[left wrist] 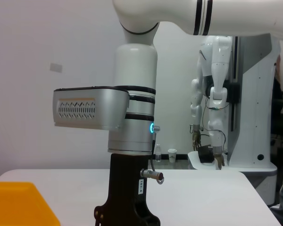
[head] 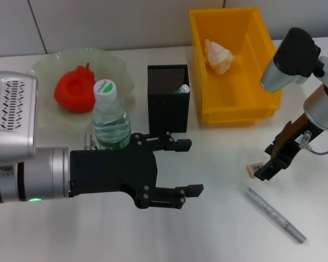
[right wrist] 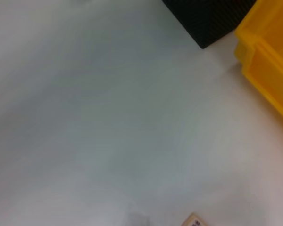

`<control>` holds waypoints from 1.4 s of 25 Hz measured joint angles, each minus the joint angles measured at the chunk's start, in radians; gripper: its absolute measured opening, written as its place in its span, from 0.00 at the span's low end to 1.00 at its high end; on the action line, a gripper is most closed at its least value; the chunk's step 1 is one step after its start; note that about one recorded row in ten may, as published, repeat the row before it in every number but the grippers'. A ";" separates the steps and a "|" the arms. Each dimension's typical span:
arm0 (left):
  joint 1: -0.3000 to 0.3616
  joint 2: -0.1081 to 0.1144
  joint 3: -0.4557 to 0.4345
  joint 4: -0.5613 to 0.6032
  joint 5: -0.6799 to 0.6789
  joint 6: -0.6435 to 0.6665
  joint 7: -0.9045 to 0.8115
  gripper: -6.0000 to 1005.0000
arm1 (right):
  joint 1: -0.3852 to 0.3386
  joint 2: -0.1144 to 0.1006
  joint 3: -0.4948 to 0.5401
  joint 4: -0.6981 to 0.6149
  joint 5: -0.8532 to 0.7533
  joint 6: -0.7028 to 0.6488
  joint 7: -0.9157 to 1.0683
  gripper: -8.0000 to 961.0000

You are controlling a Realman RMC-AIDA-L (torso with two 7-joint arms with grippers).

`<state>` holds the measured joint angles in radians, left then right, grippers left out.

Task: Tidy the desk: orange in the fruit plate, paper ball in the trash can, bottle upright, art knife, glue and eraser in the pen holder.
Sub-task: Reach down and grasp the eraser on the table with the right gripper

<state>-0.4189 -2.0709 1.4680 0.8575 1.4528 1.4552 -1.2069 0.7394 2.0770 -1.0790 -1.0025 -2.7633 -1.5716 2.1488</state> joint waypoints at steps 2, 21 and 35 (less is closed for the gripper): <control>0.000 0.000 0.001 0.000 0.000 -0.002 0.001 0.80 | 0.005 0.000 -0.001 0.008 0.002 0.002 0.000 0.74; -0.001 -0.001 0.014 -0.006 0.000 -0.013 0.001 0.80 | 0.023 0.003 -0.039 0.030 0.003 0.027 0.020 0.70; -0.001 -0.002 0.014 -0.008 0.000 -0.024 0.009 0.80 | 0.023 0.004 -0.064 0.030 0.006 0.040 0.024 0.63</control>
<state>-0.4203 -2.0724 1.4819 0.8497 1.4526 1.4310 -1.1983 0.7624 2.0810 -1.1429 -0.9726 -2.7577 -1.5316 2.1728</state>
